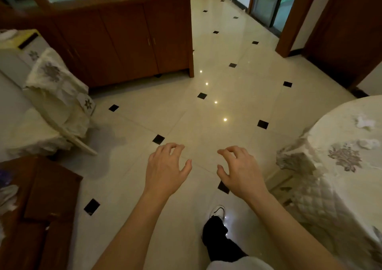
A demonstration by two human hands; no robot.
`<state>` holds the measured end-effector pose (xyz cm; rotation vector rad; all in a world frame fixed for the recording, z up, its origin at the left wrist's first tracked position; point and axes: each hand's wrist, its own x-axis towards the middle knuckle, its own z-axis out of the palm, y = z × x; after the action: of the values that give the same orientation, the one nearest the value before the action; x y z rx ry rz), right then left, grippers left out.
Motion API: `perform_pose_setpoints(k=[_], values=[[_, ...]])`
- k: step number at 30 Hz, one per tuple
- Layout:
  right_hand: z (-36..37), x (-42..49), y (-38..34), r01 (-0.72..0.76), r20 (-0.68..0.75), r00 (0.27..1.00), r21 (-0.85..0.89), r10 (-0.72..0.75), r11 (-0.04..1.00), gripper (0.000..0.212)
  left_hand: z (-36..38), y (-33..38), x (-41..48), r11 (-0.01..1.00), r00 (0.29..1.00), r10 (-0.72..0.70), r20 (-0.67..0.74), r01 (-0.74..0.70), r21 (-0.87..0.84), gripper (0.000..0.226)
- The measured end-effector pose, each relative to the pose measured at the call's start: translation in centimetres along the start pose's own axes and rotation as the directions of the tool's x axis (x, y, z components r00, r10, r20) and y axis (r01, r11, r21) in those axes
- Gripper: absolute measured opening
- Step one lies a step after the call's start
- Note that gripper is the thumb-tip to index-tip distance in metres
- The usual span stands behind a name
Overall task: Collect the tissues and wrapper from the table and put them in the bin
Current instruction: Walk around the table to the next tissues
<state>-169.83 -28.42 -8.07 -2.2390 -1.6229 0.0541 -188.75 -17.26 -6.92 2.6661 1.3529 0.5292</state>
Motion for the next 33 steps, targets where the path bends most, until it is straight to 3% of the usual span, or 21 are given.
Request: perform_pose_setpoints(k=[11,21,33], values=[[-0.3,17.9,9.3,-0.114,-0.054,0.992,0.018,0.115,0.993,0.038,5.5,3.8,21.7,0.994,0.993,0.111,0.038,-0.111,-0.005,0.041],[-0.4,27.0,16.9,-0.256,-0.055,0.966,-0.021,0.254,0.967,0.038,10.7,7.4,34.8,0.973,0.969,0.226,0.104,-0.22,-0.063,0.041],[-0.8,42.9,25.0,-0.457,-0.12,0.886,-0.059,0.449,0.887,0.038,17.3,10.0,56.5,0.905,0.9,0.412,0.143,-0.386,-0.181,0.044]])
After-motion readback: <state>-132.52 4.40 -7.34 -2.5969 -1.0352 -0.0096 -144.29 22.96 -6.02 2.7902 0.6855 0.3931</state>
